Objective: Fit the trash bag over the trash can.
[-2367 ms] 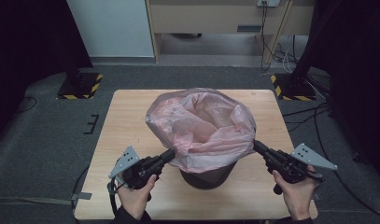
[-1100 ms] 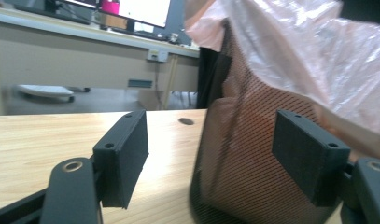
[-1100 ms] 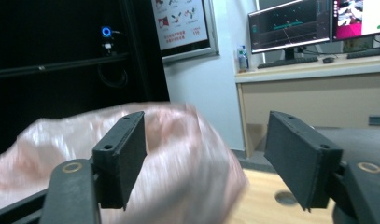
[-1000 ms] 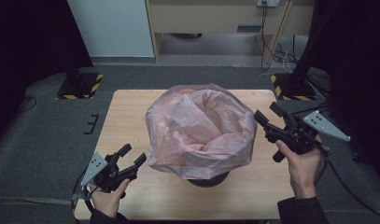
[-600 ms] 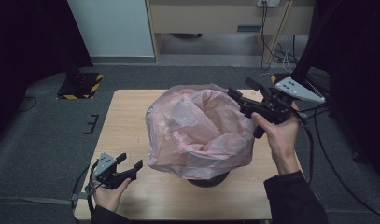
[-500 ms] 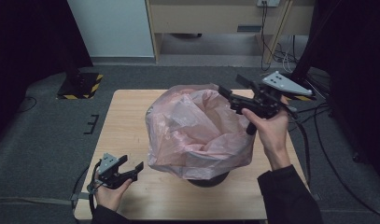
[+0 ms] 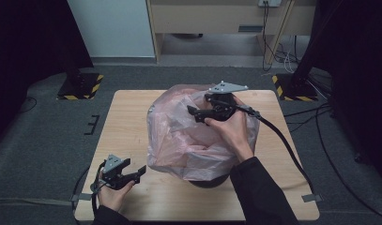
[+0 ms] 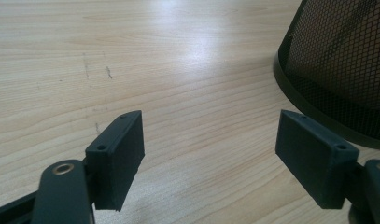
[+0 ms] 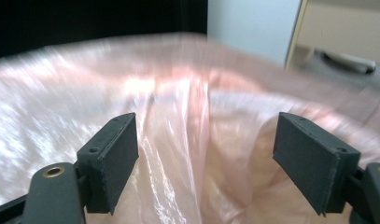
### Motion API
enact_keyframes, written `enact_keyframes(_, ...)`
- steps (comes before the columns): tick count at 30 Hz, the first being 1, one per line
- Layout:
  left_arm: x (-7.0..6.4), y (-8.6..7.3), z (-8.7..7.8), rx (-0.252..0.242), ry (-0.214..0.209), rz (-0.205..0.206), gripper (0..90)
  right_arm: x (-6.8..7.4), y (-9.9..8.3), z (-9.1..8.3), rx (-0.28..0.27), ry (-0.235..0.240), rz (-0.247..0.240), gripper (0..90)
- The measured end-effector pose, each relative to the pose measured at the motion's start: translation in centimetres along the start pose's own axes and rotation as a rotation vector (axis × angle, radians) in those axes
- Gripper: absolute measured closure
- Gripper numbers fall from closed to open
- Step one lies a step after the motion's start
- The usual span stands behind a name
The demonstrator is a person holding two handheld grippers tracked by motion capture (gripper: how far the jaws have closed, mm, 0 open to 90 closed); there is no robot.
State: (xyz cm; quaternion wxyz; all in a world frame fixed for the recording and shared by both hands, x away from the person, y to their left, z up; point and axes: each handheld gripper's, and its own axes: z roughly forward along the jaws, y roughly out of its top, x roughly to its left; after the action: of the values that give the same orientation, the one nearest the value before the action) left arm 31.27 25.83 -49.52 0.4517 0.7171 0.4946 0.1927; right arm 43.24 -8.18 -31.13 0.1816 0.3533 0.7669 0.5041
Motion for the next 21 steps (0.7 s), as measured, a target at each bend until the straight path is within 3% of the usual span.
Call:
enact_keyframes(4,0.0,0.0,0.0,0.003,-0.006,0.0,23.2,0.1,-0.6,1.2,0.073,-0.017,-0.009,18.6)
enact_keyframes(14,0.0,0.0,0.0,0.01,-0.018,-0.002,23.2,0.6,-1.9,3.2,0.219,0.026,0.024,16.5)
enact_keyframes(18,0.0,0.0,0.1,0.007,-0.023,-0.008,23.1,0.4,-2.1,3.1,0.232,0.039,0.04,16.9)
enact_keyframes(21,0.1,-0.1,0.1,0.008,-0.03,-0.019,23.1,0.2,-1.9,2.7,0.197,0.04,0.059,19.0)
